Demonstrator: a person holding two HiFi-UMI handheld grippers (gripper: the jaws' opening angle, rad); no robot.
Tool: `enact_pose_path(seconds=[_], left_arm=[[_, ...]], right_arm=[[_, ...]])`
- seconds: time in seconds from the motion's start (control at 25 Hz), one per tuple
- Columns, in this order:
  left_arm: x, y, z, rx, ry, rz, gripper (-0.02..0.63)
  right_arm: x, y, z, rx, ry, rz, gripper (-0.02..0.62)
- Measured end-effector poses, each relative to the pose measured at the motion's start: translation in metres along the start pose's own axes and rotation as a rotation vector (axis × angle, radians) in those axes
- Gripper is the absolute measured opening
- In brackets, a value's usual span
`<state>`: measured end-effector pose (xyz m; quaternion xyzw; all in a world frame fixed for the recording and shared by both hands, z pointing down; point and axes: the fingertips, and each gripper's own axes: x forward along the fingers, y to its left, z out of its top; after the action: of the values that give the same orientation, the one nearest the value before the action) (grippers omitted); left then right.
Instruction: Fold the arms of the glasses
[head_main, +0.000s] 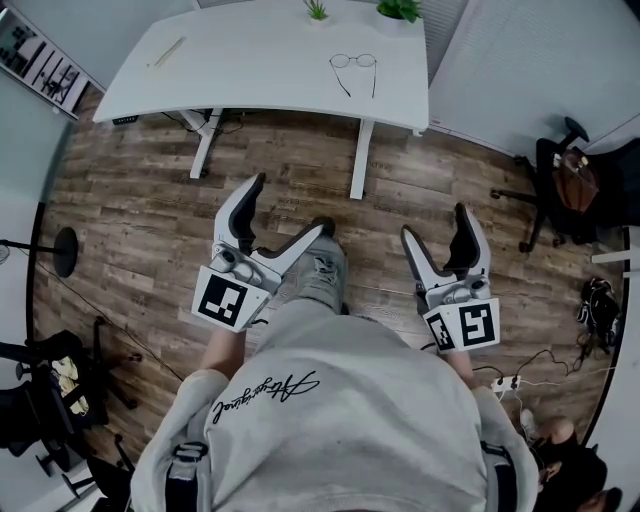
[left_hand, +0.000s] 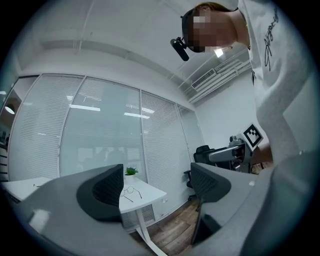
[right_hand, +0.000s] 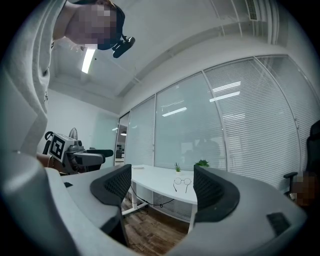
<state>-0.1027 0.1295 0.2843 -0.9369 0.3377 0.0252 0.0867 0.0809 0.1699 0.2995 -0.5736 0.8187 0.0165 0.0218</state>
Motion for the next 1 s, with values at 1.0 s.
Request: enact_pose_path(seconds=[1.0], left_arm=[[0.147,0.123,-0.04,0.042,0.002,-0.087,0.403]], right_arm=[[0.159,-0.086,-0.016,-0.015,-0.002,-0.066,0.357]])
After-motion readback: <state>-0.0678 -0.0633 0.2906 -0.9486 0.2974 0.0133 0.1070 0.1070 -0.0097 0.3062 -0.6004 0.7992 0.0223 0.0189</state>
